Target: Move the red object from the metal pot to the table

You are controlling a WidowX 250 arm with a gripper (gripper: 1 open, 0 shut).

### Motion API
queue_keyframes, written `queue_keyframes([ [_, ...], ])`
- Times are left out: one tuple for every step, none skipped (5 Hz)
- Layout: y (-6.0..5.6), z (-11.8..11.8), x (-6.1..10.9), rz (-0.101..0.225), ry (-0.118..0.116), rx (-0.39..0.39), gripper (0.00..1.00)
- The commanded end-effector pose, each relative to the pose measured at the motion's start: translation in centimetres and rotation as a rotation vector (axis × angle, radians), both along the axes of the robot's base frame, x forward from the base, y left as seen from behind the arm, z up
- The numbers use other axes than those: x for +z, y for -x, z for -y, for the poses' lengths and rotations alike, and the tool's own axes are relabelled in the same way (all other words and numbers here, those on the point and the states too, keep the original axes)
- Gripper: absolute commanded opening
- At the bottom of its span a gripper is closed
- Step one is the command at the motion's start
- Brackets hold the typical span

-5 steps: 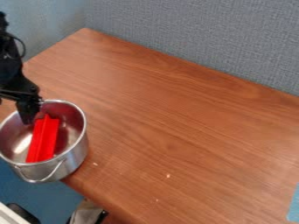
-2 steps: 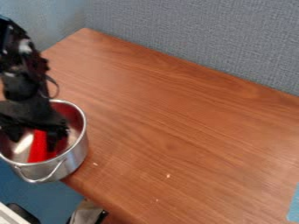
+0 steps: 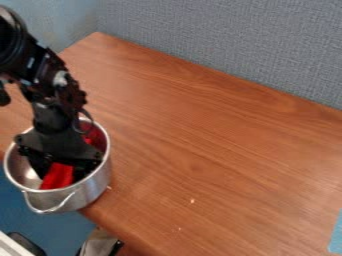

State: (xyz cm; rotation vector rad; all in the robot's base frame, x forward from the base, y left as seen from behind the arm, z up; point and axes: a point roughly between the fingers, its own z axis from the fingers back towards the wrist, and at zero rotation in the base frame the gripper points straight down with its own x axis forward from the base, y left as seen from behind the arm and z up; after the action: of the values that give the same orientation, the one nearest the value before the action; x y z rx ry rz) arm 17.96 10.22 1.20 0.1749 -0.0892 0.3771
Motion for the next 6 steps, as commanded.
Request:
queue_keyframes([
  [0.8, -2.3, 0.3, -0.011, -0.028, 0.027, 0.0],
  [0.9, -4.3, 1.1, -0.02, -0.053, 0.053, 0.0],
  [0.7, -4.0, 2.8, -0.02, -0.075, -0.001, 0.0],
  [0.3, -3.5, 4.4, -0.018, -0.095, -0.054, 0.0],
  [0.3, -3.3, 4.9, -0.024, -0.106, -0.1, 0.0],
  [0.4, -0.9, 5.0, -0.035, -0.09, -0.191, 0.0],
])
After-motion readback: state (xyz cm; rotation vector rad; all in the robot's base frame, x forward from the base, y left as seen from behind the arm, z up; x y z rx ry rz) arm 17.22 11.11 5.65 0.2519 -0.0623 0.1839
